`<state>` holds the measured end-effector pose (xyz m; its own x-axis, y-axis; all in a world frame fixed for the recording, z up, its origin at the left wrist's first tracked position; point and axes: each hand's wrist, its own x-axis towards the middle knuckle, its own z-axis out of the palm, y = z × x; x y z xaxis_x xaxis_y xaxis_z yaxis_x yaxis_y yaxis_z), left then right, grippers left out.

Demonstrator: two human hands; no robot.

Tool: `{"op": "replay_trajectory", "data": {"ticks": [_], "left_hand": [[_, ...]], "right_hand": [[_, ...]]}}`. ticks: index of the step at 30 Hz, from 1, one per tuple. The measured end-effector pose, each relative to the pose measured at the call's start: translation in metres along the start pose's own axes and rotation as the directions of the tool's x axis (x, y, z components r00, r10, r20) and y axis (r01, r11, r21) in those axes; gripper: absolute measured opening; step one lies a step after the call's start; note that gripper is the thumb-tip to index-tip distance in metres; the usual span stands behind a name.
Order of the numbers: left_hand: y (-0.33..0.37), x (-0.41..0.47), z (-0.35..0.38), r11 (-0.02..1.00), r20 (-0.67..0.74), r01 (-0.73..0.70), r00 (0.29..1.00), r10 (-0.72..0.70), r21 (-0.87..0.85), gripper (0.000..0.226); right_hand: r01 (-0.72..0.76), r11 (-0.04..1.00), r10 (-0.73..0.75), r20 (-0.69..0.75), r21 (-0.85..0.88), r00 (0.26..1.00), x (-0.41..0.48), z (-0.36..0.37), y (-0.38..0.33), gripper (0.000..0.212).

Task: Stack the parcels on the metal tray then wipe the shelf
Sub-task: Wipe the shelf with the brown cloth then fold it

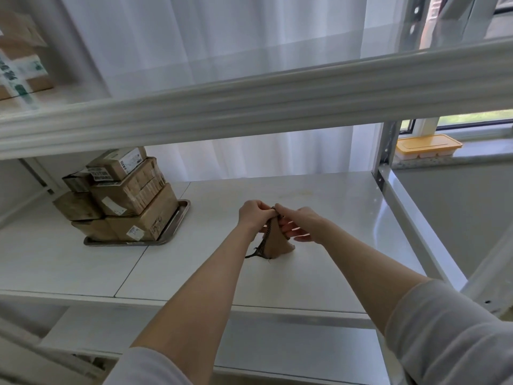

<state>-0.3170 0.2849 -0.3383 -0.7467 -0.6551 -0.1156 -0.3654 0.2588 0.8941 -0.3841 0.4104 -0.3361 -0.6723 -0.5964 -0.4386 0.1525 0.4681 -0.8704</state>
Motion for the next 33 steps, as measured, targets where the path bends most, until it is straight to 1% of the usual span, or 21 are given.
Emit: {"op": "replay_trajectory", "data": {"ticks": [3,6,8,11,13,19,20,23,24,26,28,29,31,33], "left_hand": [[-0.002,0.002,-0.008,1.0,0.099,0.014,0.995,-0.012,-0.025,0.019],[-0.003,0.002,-0.012,0.997,0.239,0.056,0.97,-0.041,-0.055,0.019],[-0.001,0.001,-0.013,0.99,0.271,0.089,0.961,-0.058,-0.107,0.016],[0.004,0.001,-0.015,0.97,0.262,0.16,0.959,-0.108,-0.186,0.025],[0.004,0.0,-0.017,0.974,0.27,0.154,0.957,-0.106,-0.163,0.022],[0.005,-0.003,-0.014,0.982,0.248,0.135,0.964,-0.098,-0.136,0.022],[0.007,-0.005,-0.013,0.982,0.25,0.134,0.963,-0.098,-0.13,0.021],[0.01,-0.006,-0.01,0.984,0.258,0.138,0.96,-0.104,-0.116,0.008],[0.012,-0.007,-0.009,0.984,0.25,0.139,0.962,-0.107,-0.114,0.004],[0.015,-0.007,-0.006,0.983,0.215,0.135,0.971,-0.106,-0.126,0.003],[0.016,-0.006,-0.003,0.983,0.171,0.132,0.979,-0.11,-0.124,0.009],[0.017,-0.005,-0.001,0.984,0.149,0.135,0.982,-0.117,-0.115,0.011],[0.019,-0.005,0.003,0.988,0.102,0.131,0.987,-0.123,-0.078,0.008],[0.019,-0.004,0.004,0.994,0.042,0.107,0.994,-0.106,-0.036,0.013]], "right_hand": [[0.019,0.999,-0.02,0.01,0.041,1.0,0.005,0.003,-0.002,0.035],[0.026,0.997,-0.024,-0.045,0.066,0.999,0.008,0.006,-0.007,0.021],[0.026,0.996,-0.019,-0.084,0.083,0.996,0.008,0.006,-0.01,0.011],[0.036,0.992,-0.023,-0.114,0.118,0.993,0.005,0.006,-0.013,0.006],[0.042,0.989,-0.027,-0.109,0.139,0.994,0.003,0.006,-0.014,0.007],[0.023,0.993,-0.016,-0.067,0.117,0.998,-0.003,0.004,-0.015,0.027],[0.016,0.995,-0.008,-0.072,0.103,0.997,-0.003,0.004,-0.015,0.027],[0.002,0.994,0.01,-0.109,0.106,0.994,-0.004,0.001,-0.016,0.013],[0.007,0.993,0.007,-0.121,0.115,0.993,-0.004,0.0,-0.015,0.011],[0.03,0.989,-0.009,-0.138,0.145,0.99,-0.004,-0.002,-0.015,0.012],[0.044,0.984,-0.018,-0.148,0.175,0.989,-0.005,-0.003,-0.015,0.009],[0.051,0.983,-0.022,-0.157,0.179,0.987,-0.004,-0.003,-0.015,0.007],[0.064,0.983,-0.033,-0.175,0.17,0.984,-0.004,-0.003,-0.015,0.01],[0.071,0.98,-0.035,-0.189,0.185,0.981,-0.003,-0.005,-0.015,0.007]]}}
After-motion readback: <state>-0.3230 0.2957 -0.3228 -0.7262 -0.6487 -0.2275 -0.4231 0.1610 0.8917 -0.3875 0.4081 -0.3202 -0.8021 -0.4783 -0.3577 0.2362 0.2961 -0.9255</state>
